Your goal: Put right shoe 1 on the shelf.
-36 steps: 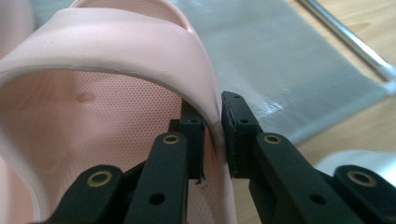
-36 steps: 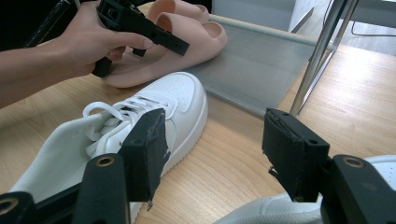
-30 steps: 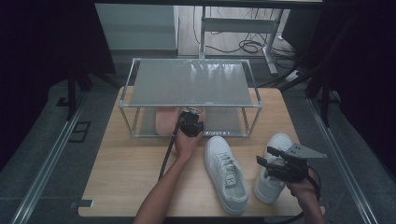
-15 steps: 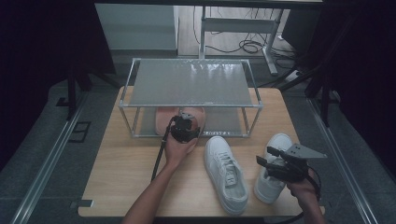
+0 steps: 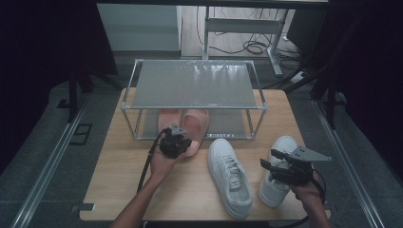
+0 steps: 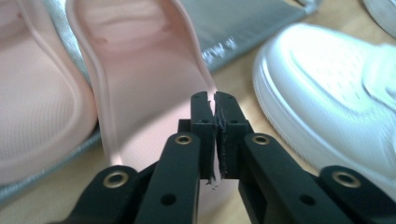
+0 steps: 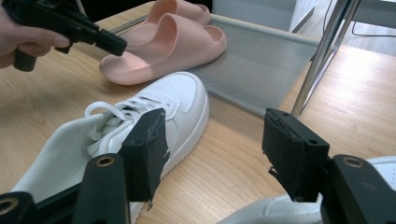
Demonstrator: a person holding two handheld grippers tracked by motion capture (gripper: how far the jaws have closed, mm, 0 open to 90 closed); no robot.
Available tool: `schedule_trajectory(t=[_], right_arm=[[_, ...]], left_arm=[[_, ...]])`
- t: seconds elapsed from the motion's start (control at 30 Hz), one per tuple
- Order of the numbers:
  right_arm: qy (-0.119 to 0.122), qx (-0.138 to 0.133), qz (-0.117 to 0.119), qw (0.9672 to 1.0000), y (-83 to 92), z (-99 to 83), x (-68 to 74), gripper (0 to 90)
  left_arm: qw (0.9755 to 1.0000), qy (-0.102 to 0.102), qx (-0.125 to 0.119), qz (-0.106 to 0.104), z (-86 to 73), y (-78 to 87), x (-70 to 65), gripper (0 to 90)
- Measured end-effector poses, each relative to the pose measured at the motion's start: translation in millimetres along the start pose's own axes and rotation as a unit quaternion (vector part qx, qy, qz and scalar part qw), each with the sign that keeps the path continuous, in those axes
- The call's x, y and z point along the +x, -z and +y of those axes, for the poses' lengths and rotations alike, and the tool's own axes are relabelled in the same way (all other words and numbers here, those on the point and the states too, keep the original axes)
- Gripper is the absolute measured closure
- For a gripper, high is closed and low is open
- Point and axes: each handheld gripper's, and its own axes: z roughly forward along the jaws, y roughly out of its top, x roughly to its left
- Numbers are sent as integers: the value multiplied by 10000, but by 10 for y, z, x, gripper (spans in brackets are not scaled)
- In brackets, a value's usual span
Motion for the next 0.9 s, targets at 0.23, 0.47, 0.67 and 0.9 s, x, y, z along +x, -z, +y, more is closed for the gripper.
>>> schedule_trajectory(t=[0.23, 0.47, 0.67, 0.9], right_arm=[[3, 14, 8, 10000, -8, -2, 4, 404], [8, 13, 8, 10000, -12, -3, 6, 404], [4, 47, 4, 10000, -32, -12, 3, 404], [7, 55, 4, 10000, -33, -12, 6, 403]], left_arm=[[9997, -175, 154, -106, -173, 131, -5, 900], [9991, -316, 286, -71, -321, 179, 14, 900], [9982, -440, 412, -53, -389, 153, 46, 900], [9966, -692, 438, 46, -339, 110, 39, 900]])
